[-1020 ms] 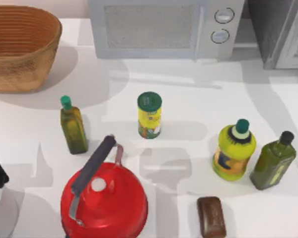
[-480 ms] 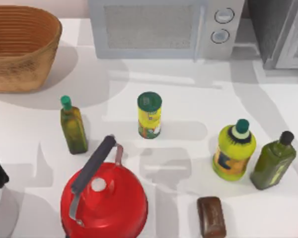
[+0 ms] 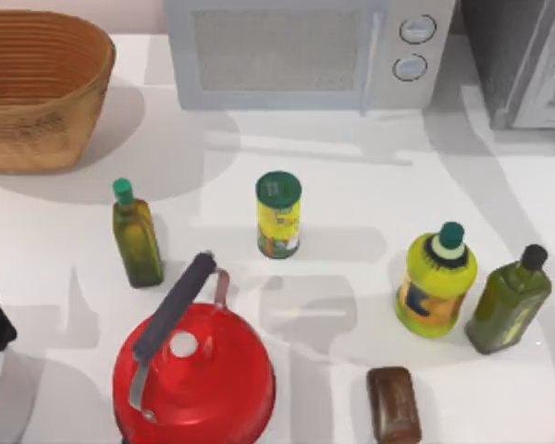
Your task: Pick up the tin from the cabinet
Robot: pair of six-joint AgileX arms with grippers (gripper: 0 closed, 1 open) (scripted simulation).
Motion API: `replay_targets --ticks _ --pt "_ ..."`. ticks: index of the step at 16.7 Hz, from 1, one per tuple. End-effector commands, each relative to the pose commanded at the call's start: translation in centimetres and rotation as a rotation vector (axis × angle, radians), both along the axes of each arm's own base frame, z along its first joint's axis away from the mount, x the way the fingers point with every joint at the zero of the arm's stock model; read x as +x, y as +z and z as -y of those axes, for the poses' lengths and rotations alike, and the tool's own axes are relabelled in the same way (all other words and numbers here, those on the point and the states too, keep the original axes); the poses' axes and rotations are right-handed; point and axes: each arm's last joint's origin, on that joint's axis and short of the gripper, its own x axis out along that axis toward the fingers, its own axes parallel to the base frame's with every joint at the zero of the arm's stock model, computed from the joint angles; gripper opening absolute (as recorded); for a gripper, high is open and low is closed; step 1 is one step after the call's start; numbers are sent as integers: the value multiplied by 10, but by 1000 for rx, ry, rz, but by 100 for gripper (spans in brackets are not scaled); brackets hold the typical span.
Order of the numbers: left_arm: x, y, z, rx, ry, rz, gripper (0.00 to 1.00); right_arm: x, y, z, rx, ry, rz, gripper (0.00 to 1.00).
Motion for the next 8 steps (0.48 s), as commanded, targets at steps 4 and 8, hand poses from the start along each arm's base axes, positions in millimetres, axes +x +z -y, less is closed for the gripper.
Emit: replay_targets --ticks 4,8 --pt "0 0 0 0 0 0 100 3 0 0 0 0 0 100" --pt "0 0 0 0 0 0 100 3 0 0 0 0 0 70"
